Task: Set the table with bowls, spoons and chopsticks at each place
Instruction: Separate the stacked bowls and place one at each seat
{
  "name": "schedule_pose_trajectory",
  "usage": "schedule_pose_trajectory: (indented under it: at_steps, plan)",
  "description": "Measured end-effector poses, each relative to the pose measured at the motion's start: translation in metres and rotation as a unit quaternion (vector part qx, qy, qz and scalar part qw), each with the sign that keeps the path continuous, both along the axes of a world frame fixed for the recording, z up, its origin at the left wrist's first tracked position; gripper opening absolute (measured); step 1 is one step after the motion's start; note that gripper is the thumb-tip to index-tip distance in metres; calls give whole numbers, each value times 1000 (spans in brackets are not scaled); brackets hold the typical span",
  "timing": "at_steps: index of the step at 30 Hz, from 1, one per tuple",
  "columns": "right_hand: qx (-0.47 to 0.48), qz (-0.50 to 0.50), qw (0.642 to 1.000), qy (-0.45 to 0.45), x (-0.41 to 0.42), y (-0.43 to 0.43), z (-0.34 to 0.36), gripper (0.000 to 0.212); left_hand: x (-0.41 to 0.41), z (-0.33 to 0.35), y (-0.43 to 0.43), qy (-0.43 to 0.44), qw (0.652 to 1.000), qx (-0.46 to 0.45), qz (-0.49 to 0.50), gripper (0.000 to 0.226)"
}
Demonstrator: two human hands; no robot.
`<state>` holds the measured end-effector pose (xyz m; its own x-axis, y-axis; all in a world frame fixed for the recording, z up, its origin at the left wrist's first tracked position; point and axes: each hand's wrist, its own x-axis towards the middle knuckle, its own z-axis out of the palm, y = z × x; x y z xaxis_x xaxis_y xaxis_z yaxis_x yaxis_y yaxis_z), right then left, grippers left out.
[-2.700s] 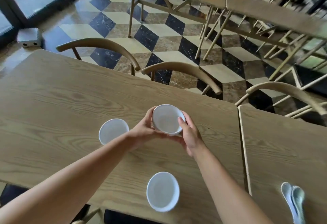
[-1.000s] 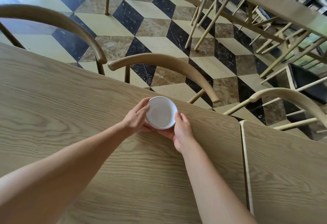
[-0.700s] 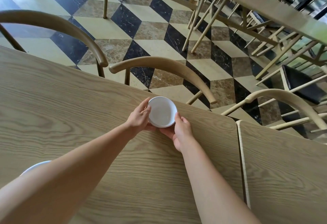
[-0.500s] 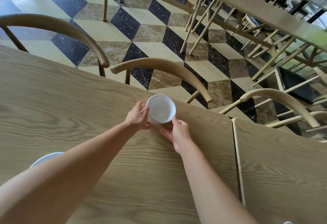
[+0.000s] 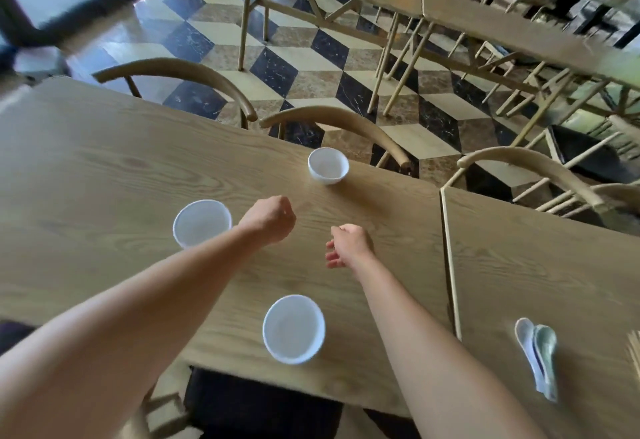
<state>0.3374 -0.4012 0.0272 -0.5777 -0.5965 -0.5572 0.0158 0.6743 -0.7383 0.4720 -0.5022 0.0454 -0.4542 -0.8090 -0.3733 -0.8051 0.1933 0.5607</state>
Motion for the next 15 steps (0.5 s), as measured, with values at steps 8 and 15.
schedule_pose_trajectory:
  at_steps: [8, 15]
  plan:
    - [59, 137, 987, 60, 88, 111, 40, 21, 95, 35, 109, -52, 999, 10, 3, 14]
    - [75, 169, 981, 66, 135, 141, 49, 22, 159, 40, 146, -81, 996, 16, 31, 23]
